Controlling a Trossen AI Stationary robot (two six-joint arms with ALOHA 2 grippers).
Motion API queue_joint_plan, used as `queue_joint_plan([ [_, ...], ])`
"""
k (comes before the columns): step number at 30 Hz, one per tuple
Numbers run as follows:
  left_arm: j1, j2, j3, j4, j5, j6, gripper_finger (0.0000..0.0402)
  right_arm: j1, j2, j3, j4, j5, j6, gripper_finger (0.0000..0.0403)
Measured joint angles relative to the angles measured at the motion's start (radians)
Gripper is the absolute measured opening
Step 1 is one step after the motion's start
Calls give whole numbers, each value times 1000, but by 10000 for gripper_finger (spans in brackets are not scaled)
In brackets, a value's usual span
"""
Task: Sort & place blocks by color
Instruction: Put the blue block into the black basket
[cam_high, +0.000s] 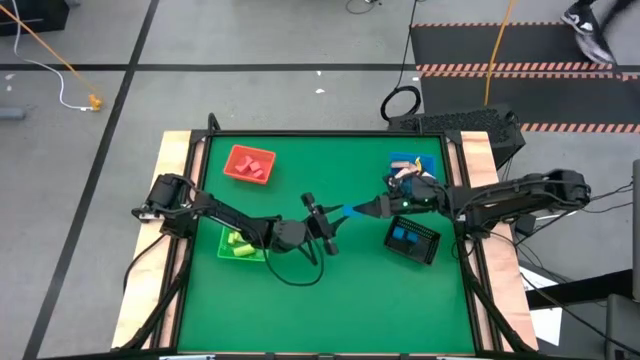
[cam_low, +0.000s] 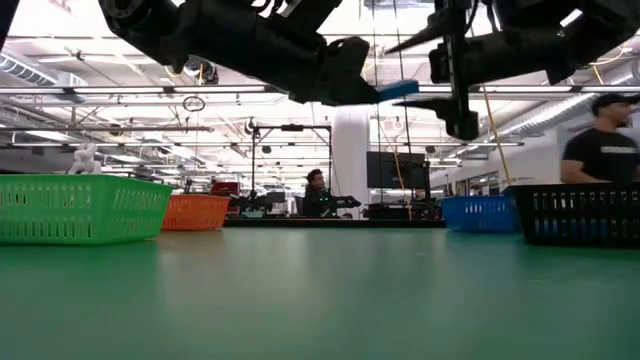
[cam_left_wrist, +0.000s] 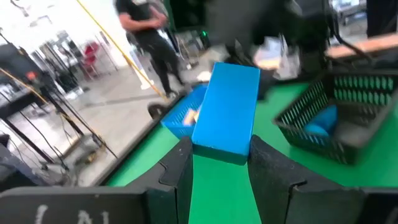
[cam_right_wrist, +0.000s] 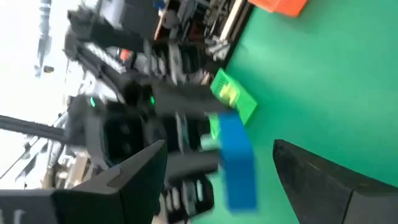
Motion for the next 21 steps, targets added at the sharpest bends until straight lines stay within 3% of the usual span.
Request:
queue_joint_plan([
  [9, 10, 0, 1, 65, 55, 35, 122, 45, 0, -5, -6, 80, -8, 259],
  [21, 9, 0, 1, 55, 57, 23, 122, 46, 0, -5, -8, 85, -24, 95],
])
